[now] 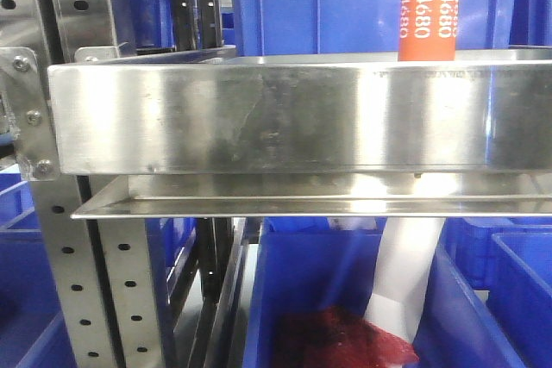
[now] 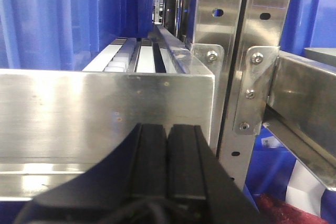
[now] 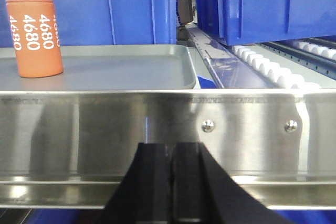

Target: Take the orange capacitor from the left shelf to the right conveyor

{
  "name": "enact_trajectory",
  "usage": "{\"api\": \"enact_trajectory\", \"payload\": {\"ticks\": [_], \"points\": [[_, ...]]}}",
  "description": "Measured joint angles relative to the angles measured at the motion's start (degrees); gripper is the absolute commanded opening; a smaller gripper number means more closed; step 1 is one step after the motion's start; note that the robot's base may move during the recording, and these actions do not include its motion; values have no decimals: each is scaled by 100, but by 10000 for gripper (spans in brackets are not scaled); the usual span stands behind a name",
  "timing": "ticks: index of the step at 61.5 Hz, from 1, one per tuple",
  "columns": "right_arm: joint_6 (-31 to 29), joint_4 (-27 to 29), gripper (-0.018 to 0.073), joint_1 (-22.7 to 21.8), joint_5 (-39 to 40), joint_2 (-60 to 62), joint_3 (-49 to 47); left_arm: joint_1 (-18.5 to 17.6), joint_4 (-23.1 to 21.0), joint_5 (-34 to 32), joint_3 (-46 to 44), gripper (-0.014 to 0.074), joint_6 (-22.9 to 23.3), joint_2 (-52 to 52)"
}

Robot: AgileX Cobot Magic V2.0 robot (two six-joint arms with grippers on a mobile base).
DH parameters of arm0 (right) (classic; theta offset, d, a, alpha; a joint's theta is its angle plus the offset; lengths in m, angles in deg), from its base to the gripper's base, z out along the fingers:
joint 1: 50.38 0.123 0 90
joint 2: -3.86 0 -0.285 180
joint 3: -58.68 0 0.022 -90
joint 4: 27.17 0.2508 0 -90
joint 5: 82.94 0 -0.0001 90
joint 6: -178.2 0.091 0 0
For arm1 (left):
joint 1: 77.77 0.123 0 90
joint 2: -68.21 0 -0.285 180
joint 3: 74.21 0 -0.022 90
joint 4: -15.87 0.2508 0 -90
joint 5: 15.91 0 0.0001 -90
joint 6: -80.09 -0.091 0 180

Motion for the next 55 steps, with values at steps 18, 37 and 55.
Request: {"api": "enact_trajectory", "payload": {"ticks": [18, 37, 55], "points": [[179, 0, 57, 0, -183, 0, -475, 0, 0, 0, 0, -127, 0, 0], [215, 4, 307, 0, -1163, -1307, -2854, 0, 0, 0, 0, -127, 0, 0], [227, 13, 625, 540, -1243, -2710, -3520, 0, 0, 0, 0, -127, 0, 0]]}}
